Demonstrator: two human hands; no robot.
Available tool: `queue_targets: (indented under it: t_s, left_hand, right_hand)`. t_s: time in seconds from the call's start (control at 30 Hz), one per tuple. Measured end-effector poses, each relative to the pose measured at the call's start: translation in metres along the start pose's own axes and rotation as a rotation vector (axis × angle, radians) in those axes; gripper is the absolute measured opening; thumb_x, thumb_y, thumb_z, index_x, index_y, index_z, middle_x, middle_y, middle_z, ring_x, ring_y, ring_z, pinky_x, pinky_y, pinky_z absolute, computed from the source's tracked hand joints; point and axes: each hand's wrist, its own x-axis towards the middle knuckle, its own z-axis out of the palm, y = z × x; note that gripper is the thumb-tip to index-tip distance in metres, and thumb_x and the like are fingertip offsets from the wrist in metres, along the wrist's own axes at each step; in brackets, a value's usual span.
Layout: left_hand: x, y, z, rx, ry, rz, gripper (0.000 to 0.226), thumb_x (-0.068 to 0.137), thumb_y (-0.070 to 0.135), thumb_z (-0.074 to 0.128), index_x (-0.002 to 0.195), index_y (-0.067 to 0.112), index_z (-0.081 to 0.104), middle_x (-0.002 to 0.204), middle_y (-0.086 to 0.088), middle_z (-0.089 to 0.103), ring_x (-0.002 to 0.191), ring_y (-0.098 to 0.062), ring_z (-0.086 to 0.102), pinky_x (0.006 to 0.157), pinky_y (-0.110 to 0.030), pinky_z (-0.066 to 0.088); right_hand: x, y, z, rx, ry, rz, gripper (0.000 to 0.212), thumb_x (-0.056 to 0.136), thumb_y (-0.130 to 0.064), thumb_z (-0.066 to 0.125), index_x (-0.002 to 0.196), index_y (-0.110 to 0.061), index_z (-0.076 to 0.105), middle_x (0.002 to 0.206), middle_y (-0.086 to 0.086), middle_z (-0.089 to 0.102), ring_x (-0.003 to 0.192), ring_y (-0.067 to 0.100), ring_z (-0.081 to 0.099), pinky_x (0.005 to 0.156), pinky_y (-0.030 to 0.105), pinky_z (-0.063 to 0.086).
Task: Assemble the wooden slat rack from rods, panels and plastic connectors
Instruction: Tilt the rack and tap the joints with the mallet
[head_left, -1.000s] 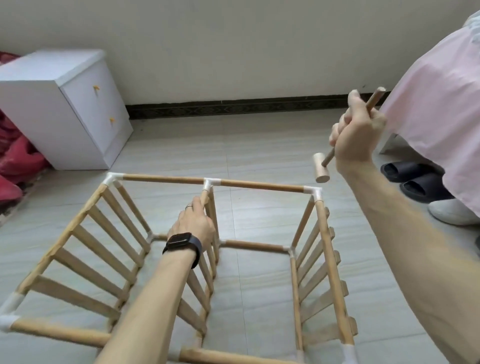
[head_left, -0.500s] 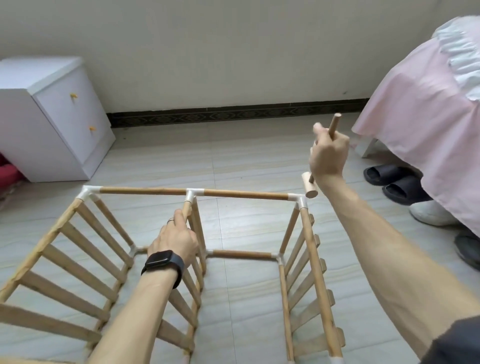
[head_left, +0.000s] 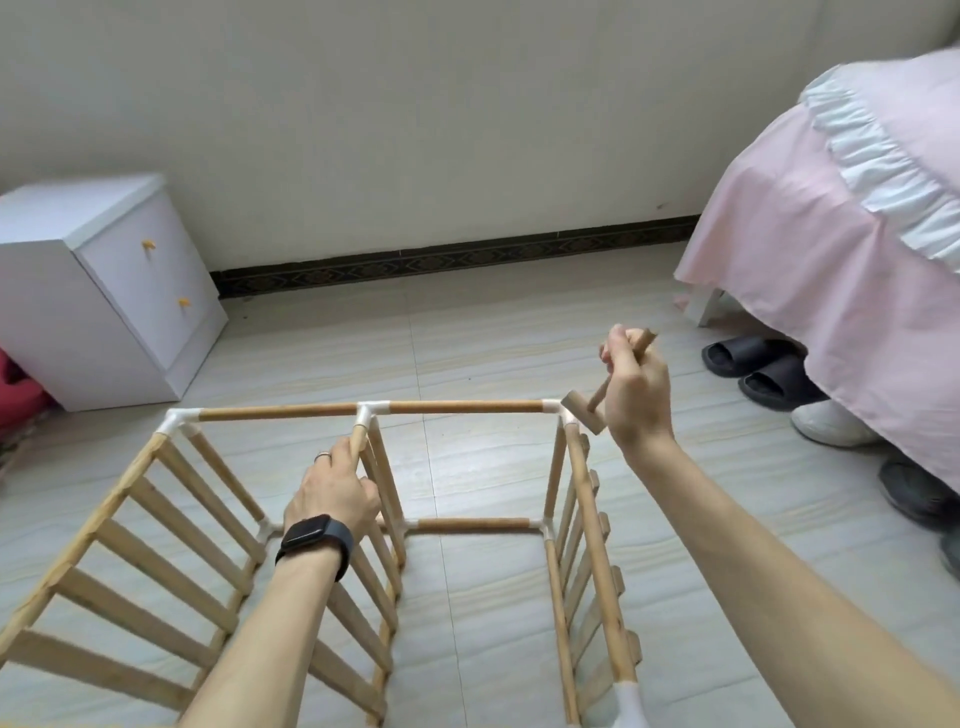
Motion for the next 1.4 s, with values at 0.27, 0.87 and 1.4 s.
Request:
queue_targets:
  t_s: [0.27, 0.87, 1.4]
  left_hand:
    - [-0.027, 0.02, -0.028, 0.503, -0.184, 0.327, 0.066, 0.097, 0.048, 0.043, 0.154, 0.041, 0.01, 0.166, -0.003, 0.006, 0.151, -0.025, 0.009, 0.118, -0.052, 0.015]
    - [-0.194, 0.019, -0.02, 0.339, -0.301, 0.776, 0.088, 0.075, 0.094, 0.005, 0.063, 0.019, 0.05, 0.056, 0.003, 0.053, 0.046, -0.018, 0.048, 0.045, -0.028, 0.032]
    - [-0.192, 0.007, 0.011, 0.198, 0.188, 1.014, 0.054, 0.097, 0.069, 0.032, 0.127, 0.026, 0.047, 0.112, -0.003, 0.067, 0.076, -0.019, 0.061, 0.047, -0.031, 0.05]
  right_hand:
    - [-0.122, -0.015, -0.129, -0.327, -0.295, 0.136, 0.056, 0.094, -0.08, 0.026, 0.094, -0.034, 0.058, 0.059, -0.004, 0.063, 0.05, 0.007, 0.056, 0.052, 0.024, 0.042]
    - [-0.164, 0.018, -0.113, -0.478, -0.447, 0.231, 0.035, 0.104, -0.014, 0.038, 0.136, -0.026, 0.043, 0.114, 0.002, 0.059, 0.093, 0.015, 0.058, 0.082, 0.034, 0.042]
    - [-0.057, 0.0, -0.05, -0.528, 0.027, -0.288, 0.031, 0.108, -0.033, 0.032, 0.103, -0.012, 0.055, 0.071, -0.01, 0.053, 0.063, 0.006, 0.05, 0.055, 0.021, 0.033]
